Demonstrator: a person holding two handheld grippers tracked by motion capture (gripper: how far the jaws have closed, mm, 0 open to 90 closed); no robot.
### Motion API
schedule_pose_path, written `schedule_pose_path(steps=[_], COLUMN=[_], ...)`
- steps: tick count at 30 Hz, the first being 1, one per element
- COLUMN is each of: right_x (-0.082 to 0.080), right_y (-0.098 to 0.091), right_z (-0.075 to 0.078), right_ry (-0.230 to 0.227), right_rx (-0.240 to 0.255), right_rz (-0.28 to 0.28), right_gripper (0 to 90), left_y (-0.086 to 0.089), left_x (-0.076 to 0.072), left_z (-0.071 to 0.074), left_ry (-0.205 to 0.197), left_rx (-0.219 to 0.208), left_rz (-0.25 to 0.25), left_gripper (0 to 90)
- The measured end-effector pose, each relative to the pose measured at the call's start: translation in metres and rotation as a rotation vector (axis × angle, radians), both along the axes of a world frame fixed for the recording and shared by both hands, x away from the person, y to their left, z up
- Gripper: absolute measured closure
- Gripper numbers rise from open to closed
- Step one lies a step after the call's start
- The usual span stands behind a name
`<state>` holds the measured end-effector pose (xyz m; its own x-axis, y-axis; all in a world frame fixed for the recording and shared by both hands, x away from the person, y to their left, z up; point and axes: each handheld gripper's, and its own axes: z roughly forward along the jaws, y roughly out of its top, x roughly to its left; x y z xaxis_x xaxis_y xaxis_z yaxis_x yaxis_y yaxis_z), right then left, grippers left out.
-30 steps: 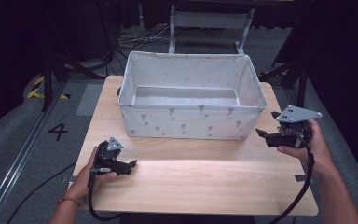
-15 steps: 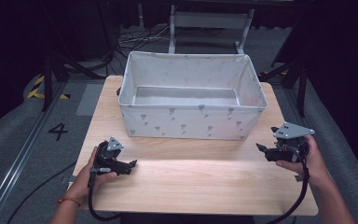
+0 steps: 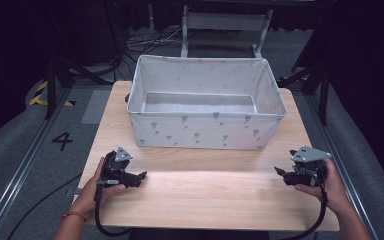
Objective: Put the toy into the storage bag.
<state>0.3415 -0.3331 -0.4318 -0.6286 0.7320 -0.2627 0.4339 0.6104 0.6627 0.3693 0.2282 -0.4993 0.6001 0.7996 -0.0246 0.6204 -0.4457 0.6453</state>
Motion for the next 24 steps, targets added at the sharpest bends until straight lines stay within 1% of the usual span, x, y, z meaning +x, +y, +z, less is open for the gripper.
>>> schedule_pose_path(steps=[4,5,6,7,11,13,14,18,21,24], right_x=[-0.005,-0.008,-0.008,-0.009,-0.016,-0.020,-0.020,-0.027,-0.031,-0.033], right_y=[-0.009,-0.013,-0.013,-0.015,-0.026,-0.031,-0.031,-0.043,-0.051,-0.056], right_z=[-0.016,-0.023,-0.023,-0.026,-0.040,-0.045,-0.045,-0.059,-0.063,-0.068], right_ry=[0.022,0.037,0.037,0.041,0.057,0.066,0.066,0.079,0.088,0.088], right_rx=[0.031,0.040,0.040,0.042,0.080,0.088,0.088,0.138,0.186,0.210], right_rz=[-0.002,-0.009,-0.009,-0.010,-0.019,-0.026,-0.026,-0.053,-0.060,-0.079], right_gripper=[22.2,22.1,22.1,22.0,22.1,22.0,22.0,21.8,20.6,20.4], left_y=[0.000,0.000,0.000,0.000,0.000,0.000,0.000,0.000,0.000,0.000], left_x=[0.000,0.000,0.000,0.000,0.000,0.000,0.000,0.000,0.000,0.000], left_z=[0.000,0.000,0.000,0.000,0.000,0.000,0.000,0.000,0.000,0.000], left_ry=[0.000,0.001,0.000,0.000,0.000,0.000,0.000,0.000,0.000,0.000], left_rx=[0.001,0.000,0.000,0.000,0.000,0.000,0.000,-0.001,0.000,0.000], left_rz=[0.000,0.000,0.000,0.000,0.000,0.000,0.000,0.000,0.000,0.000], left_gripper=[0.4,0.4,0.4,0.4,0.4,0.4,0.4,0.4,0.4,0.4])
